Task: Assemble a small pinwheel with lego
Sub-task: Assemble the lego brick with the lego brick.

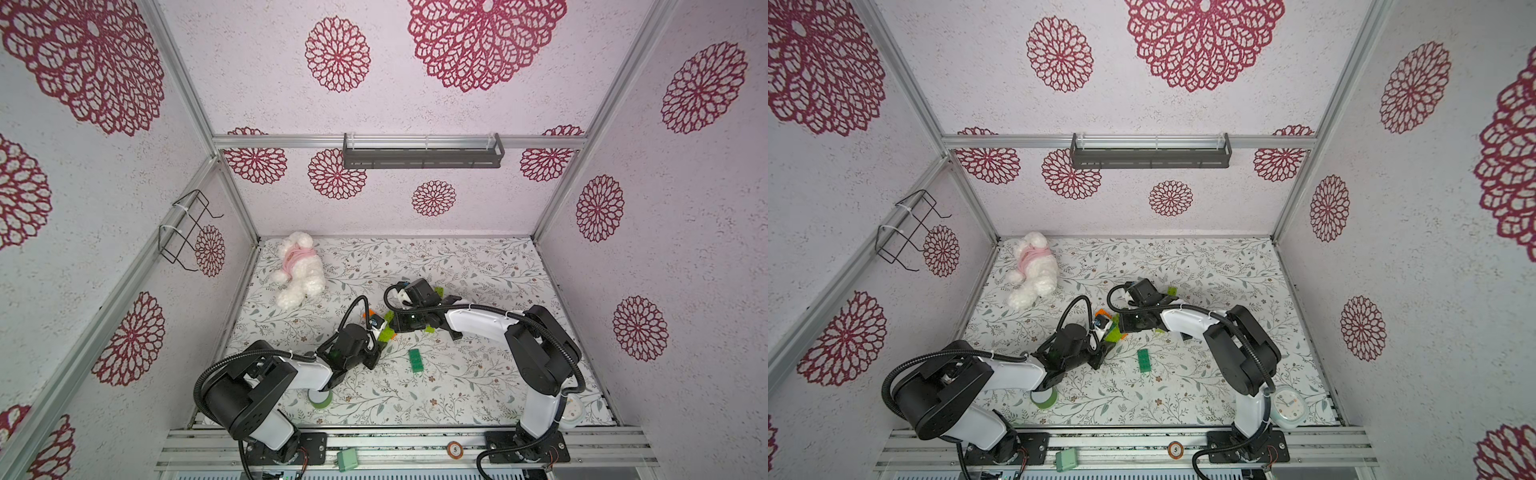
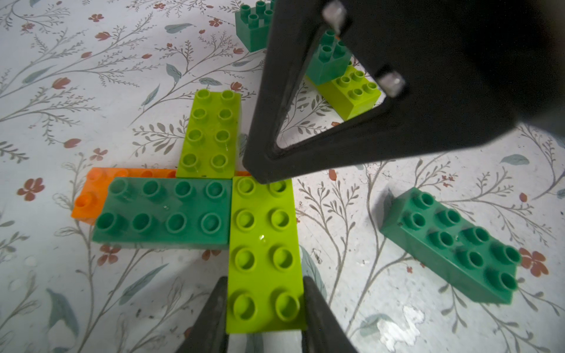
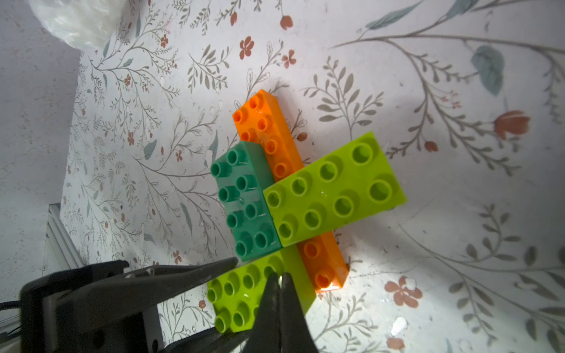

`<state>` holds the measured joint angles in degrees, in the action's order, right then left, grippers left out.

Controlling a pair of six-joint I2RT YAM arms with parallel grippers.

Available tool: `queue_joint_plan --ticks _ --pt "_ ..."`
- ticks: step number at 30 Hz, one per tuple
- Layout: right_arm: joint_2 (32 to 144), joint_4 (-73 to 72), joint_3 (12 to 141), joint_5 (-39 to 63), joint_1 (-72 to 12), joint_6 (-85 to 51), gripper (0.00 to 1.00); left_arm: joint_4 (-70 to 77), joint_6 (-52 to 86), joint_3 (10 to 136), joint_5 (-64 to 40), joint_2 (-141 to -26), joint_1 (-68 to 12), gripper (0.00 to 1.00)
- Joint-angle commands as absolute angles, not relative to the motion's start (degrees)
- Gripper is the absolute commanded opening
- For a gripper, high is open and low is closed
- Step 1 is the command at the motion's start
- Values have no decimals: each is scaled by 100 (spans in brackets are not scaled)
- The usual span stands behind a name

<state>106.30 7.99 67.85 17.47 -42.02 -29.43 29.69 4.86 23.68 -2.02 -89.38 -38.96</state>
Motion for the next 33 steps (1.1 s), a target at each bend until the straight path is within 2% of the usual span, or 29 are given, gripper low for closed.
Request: queue_joint_plan --ticks 1,11,25,27,33 --pt "10633 1034 6947 1569 -4236 -2786 0 2788 403 2499 -119 -9059 -3876 12" --pt "10747 1288 6994 1356 -4288 -2733 0 2516 398 2625 56 -9171 -3985 12" --pt "10857 1582 6934 1055 -4342 -2716 0 2118 382 2848 91 -9202 -4052 17" --pt "10761 1425 6893 1168 -4359 -2723 0 2123 404 2826 144 -9187 -4052 20" --pt "10541 1281 7215 1484 -4376 -2654 0 2079 481 2717 77 -8893 -4047 38"
